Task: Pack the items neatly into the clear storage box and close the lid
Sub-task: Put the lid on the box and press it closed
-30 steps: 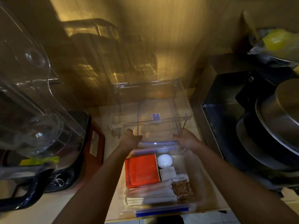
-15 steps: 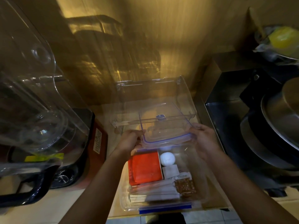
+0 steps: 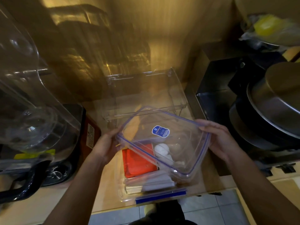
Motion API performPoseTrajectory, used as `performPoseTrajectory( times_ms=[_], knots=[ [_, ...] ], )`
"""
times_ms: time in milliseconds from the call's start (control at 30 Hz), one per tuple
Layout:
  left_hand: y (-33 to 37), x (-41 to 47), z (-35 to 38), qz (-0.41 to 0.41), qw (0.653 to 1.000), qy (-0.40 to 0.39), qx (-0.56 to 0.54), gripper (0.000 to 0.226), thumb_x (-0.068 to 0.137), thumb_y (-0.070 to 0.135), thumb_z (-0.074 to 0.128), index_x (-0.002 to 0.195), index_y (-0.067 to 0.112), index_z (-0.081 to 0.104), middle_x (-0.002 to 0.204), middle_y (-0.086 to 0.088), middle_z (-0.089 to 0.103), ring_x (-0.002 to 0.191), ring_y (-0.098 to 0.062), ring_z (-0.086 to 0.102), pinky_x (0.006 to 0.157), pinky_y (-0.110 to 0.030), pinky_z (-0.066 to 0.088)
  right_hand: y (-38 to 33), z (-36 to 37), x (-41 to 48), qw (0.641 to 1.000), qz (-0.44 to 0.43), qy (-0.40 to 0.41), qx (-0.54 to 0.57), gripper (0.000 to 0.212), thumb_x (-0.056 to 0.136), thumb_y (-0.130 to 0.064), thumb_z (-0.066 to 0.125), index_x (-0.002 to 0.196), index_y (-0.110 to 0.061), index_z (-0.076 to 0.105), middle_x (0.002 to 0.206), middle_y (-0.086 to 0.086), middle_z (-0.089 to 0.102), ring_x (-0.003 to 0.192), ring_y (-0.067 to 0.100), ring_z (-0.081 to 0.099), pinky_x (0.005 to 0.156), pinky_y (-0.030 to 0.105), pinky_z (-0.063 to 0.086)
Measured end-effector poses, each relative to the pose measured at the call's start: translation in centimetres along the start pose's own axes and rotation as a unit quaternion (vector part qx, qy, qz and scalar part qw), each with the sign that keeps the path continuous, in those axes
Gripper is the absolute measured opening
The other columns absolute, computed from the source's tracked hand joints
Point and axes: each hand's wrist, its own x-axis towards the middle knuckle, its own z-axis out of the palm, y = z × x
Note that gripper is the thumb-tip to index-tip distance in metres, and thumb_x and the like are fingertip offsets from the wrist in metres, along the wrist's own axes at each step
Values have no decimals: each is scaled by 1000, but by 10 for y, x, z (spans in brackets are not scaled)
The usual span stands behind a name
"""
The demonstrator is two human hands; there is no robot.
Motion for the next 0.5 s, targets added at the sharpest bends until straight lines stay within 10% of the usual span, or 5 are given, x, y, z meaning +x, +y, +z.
performPoseTrajectory(
  times_ms=[133, 267, 367, 500],
  knots=[
    [-10, -29, -21, 31, 979, 22, 201, 59, 71, 57, 65, 98, 5, 63, 66, -4, 65, 62, -18, 59, 57, -32, 47, 16, 15, 2, 991, -25, 64, 115, 38, 84, -4, 56, 121, 4, 54, 107, 22, 61, 96, 32, 60, 90, 45, 50],
    [-25, -53, -27, 15, 864, 65, 499, 55, 74, 69, 53, 88, 16, 51, 62, -2, 65, 46, -12, 60, 41, -25, 46, 36, 26, 1, 998, -44, 45, 28, 40, 82, -3, 61, 121, -12, 55, 108, 10, 66, 88, 22, 66, 70, 32, 55],
    [-42, -66, -28, 54, 765, 117, 631, 59, 72, 76, 36, 85, 19, 44, 74, -3, 64, 53, -15, 64, 46, -26, 50, 53, 29, 2, 993, -55, 41, -98, 39, 81, -12, 66, 112, -33, 55, 114, 4, 63, 98, 19, 64, 77, 34, 54],
    [-58, -70, -35, 91, 717, 161, 672, 64, 70, 78, 22, 83, 18, 41, 87, -10, 67, 75, -28, 67, 63, -34, 52, 64, 35, 12, 980, -48, 51, -187, 56, 79, -25, 68, 130, -32, 46, 124, 1, 58, 103, 18, 60, 80, 36, 54]
  ],
)
